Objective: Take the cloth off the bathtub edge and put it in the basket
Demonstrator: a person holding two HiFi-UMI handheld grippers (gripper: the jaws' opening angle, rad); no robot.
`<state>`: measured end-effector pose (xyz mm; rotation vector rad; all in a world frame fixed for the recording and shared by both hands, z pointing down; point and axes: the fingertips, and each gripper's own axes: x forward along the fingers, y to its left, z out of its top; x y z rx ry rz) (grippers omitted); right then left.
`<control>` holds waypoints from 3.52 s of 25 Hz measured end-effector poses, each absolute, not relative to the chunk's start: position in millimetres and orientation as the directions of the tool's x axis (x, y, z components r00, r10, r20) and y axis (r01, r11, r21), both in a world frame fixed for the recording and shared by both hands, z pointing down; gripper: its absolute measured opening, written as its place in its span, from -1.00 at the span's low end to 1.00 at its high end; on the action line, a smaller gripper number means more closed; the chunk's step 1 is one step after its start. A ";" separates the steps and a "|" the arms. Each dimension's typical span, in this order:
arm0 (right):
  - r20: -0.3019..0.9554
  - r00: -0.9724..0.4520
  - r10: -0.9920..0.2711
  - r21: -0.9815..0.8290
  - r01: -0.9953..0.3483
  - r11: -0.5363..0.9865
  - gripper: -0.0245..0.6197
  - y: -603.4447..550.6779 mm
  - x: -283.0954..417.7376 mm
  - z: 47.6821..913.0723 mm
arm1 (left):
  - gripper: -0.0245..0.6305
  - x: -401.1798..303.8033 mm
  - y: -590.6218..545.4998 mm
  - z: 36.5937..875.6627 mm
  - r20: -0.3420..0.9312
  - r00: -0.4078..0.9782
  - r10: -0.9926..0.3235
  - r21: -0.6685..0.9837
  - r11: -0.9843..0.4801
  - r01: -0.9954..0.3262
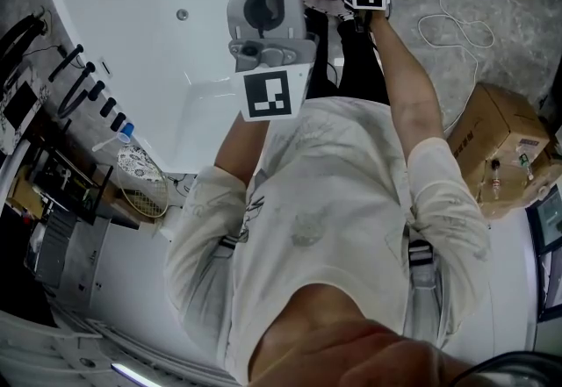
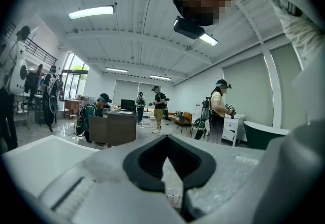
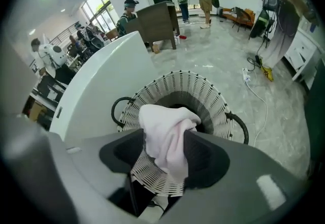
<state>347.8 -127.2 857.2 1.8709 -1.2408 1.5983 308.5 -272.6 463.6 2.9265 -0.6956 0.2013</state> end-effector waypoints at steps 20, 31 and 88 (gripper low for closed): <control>0.860 -0.037 -0.508 -0.300 -0.843 -0.446 -0.12 -113.2 340.1 782.9 | -0.92 330.5 -240.6 416.9 0.086 0.905 -0.416 0.091 -0.901 -0.423; 0.731 0.054 -0.681 -0.286 -0.881 -0.377 -0.12 -130.9 358.8 674.2 | -0.92 325.8 -227.6 372.4 0.027 0.900 -0.436 0.076 -0.896 -0.437; 0.075 -0.844 -0.531 -0.011 -0.534 0.846 -0.13 -278.5 -46.8 302.4 | -0.92 -165.6 -204.1 296.0 -0.039 -0.263 -0.964 -0.010 0.263 -0.965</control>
